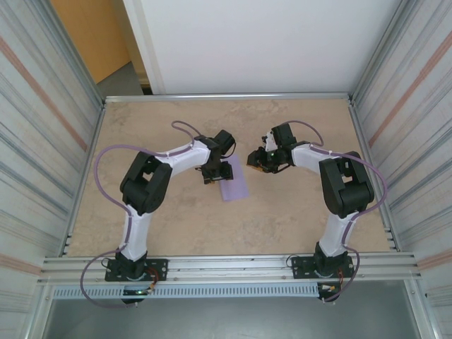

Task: Fold a paper plane with a square sheet of paper (pick it up from the middle)
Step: Hold the square sheet of paper at the center of the table.

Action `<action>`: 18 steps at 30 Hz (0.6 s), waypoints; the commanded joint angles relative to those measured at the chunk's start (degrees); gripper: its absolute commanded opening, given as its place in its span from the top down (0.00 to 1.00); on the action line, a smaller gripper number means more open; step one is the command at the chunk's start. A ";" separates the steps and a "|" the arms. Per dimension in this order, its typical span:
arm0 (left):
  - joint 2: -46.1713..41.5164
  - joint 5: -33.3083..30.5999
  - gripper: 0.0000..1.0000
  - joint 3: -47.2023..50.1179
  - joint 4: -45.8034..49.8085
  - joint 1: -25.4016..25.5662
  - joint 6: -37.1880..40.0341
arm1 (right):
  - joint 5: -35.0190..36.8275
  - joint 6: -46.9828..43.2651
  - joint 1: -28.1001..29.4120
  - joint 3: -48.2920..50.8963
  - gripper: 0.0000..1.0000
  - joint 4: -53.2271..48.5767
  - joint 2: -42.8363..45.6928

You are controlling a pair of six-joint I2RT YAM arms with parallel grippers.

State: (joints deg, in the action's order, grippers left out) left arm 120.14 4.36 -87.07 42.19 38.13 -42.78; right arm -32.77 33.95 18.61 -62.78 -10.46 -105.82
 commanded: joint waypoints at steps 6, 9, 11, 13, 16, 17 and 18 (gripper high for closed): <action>10.98 -0.69 0.35 1.43 0.82 0.41 -2.07 | -1.06 -2.16 -0.67 0.61 0.65 -0.96 1.15; 12.47 -0.82 0.33 0.51 1.76 0.54 -2.39 | -1.46 -2.43 -0.68 0.58 0.64 -0.97 0.69; 13.15 -0.96 0.32 0.17 2.22 0.54 -2.76 | -1.84 -2.61 -0.79 0.55 0.64 -0.97 0.48; 13.92 -0.69 0.32 -0.16 2.50 0.54 -3.03 | -2.09 -2.69 -0.90 0.47 0.64 -0.89 0.16; 14.84 -0.54 0.30 -0.67 2.82 0.63 -3.23 | -2.31 -2.75 -0.94 0.38 0.64 -0.70 -0.26; 15.16 -0.55 0.30 -0.89 3.04 0.63 -3.35 | -2.50 -2.73 -0.95 0.38 0.64 -0.64 -0.43; 15.36 -0.62 0.30 -1.11 3.14 0.63 -3.38 | -2.63 -2.72 -0.99 0.38 0.64 -0.45 -0.60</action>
State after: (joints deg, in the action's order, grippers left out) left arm 124.95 4.27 -92.68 47.64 38.39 -45.32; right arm -34.00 32.60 17.96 -62.76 -10.59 -105.82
